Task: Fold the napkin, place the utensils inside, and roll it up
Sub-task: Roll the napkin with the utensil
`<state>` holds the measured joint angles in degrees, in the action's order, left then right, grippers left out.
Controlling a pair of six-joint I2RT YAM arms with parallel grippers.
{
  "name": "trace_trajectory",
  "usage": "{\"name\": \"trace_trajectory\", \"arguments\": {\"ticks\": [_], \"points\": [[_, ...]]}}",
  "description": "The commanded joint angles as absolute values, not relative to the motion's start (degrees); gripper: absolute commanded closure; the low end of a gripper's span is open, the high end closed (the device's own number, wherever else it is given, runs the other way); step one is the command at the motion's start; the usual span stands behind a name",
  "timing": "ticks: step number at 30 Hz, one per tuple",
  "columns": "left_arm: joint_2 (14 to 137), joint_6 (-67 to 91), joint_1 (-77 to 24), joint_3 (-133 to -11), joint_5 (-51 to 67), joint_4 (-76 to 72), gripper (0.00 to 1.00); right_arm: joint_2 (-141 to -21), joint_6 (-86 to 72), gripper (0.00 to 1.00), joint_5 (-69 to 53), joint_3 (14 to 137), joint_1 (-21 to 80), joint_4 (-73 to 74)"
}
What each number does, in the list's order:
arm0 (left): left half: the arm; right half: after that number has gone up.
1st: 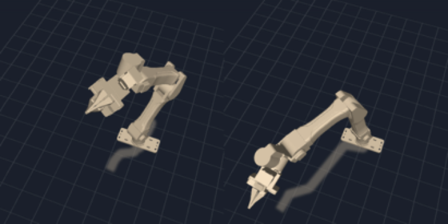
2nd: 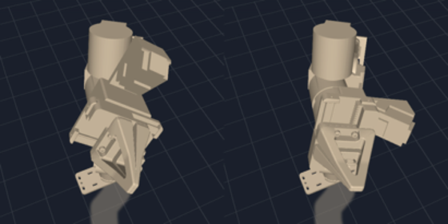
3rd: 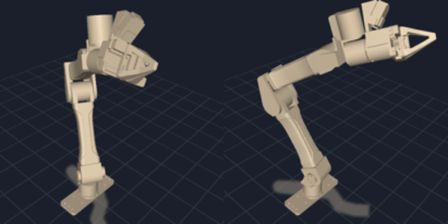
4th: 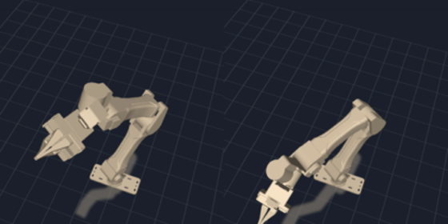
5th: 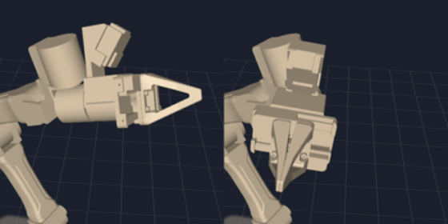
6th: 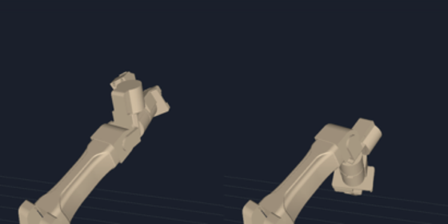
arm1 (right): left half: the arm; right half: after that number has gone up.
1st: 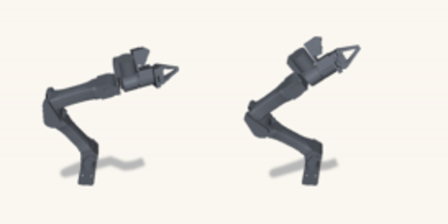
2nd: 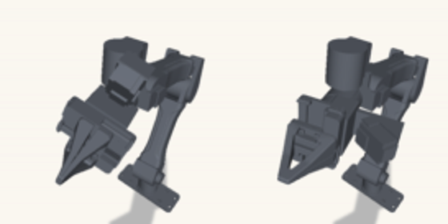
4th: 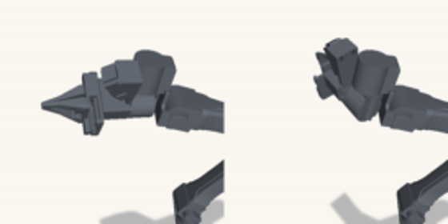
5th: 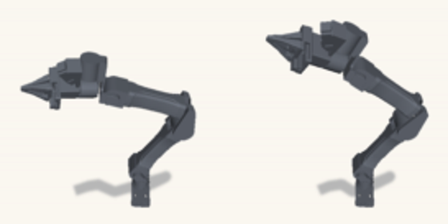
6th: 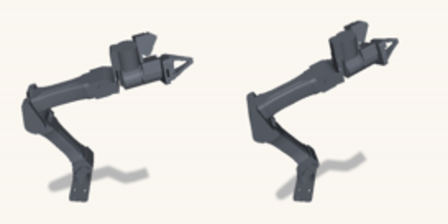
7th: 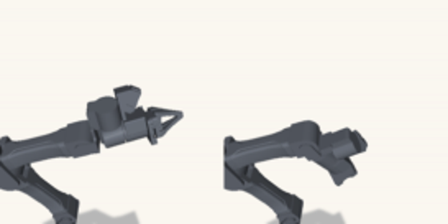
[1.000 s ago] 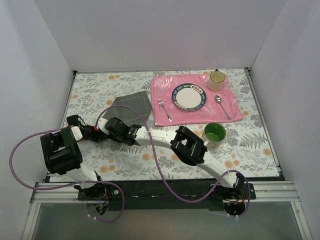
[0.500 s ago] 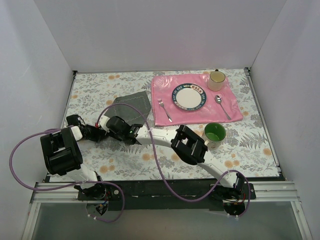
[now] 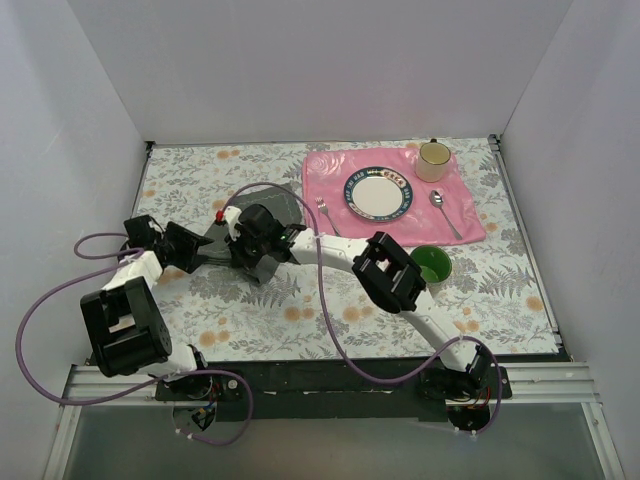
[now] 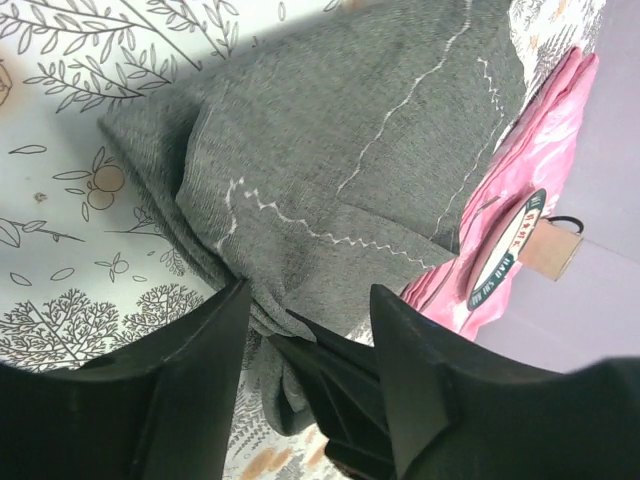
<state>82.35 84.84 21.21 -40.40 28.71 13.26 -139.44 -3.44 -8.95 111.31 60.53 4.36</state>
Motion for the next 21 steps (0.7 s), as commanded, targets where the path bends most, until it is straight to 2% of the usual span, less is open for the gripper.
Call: {"name": "trace_trajectory", "arguments": {"ticks": [1, 5, 8, 12, 21], "points": [[77.53, 82.27, 19.60, -42.10, 24.44, 15.29, 0.47, -137.72, -13.70, 0.99, -23.19, 107.93, 56.96, 4.84], [74.80, 82.78, 16.80, -43.33, 19.61, 19.59, 0.33, -138.25, -20.19, 0.99, -29.95, 105.56, 54.15, 0.54], [73.48, 86.82, 16.17, -42.72, 16.00, 23.28, 0.30, -139.39, -23.90, 0.99, -34.52, 104.86, 52.39, -2.45], [73.03, 93.76, 16.00, -40.26, 16.70, 23.29, 0.28, -139.75, -29.16, 0.99, -37.26, 101.61, 51.07, -8.16], [84.89, 98.96, 15.91, -43.24, 20.74, 22.06, 0.26, -141.85, -32.34, 0.99, -40.34, 101.69, 49.66, -10.54]]}}
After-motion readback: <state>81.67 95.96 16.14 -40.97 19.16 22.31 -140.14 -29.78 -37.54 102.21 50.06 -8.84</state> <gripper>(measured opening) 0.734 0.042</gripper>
